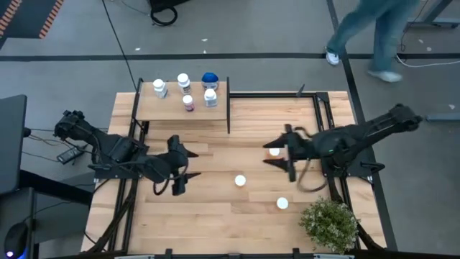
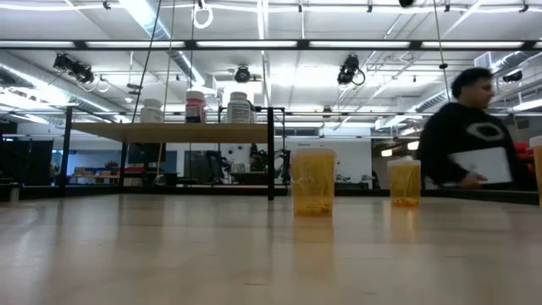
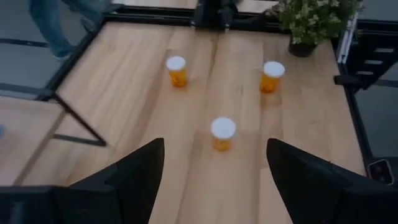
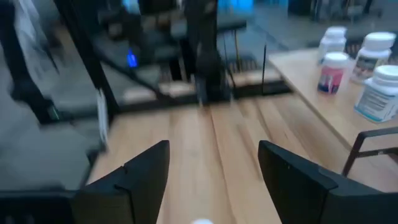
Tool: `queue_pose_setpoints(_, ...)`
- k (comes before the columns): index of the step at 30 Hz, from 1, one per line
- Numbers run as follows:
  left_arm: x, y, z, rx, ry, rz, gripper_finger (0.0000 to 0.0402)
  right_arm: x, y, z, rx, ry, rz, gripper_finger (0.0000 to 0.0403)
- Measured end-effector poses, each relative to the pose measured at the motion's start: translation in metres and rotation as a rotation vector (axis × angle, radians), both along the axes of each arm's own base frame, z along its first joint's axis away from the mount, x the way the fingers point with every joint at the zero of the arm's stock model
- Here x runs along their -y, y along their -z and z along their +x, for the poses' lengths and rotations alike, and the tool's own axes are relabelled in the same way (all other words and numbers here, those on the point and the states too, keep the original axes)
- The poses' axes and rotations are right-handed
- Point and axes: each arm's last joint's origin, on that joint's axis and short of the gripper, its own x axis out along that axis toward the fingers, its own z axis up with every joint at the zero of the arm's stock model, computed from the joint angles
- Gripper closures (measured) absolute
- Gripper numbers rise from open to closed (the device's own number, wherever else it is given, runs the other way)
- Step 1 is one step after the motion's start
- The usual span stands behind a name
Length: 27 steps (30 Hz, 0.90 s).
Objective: Pick and place medicine bottles onto shelf by color
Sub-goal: Put the center orange pill bottle on the shelf
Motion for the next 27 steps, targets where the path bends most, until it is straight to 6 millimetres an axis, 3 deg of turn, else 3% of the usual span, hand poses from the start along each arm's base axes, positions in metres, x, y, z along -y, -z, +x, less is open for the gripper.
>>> queue_pose_setpoints(4, 0.009, 0.017, 0.027, -0.050, 0.090, -0.010, 0.0115, 0.008, 0.045, -0.022, 0.087, 0.010, 0.094, 0.0150)
queue_pose_setpoints(7, 0.012, 0.036, 0.052, -0.100, 0.133, 0.012, 0.0115, 0.009, 0.065, -0.026, 0.121, 0.014, 0.137, 0.0150)
queue_pose_setpoints(16, 0.001, 0.077, 0.113, -0.083, 0.202, 0.067, 0.0115, 0.003, 0.085, -0.007, 0.030, 0.045, 0.115, 0.0150)
queue_pose_setpoints(22, 0.000, 0.120, 0.135, -0.214, 0.246, 0.085, 0.0115, -0.003, 0.101, 0.003, -0.054, 0.047, 0.107, 0.0150)
queue_pose_setpoints(27, -0.002, 0.140, 0.150, -0.215, 0.233, 0.091, 0.0115, -0.012, 0.108, 0.004, -0.081, 0.050, 0.097, 0.0150)
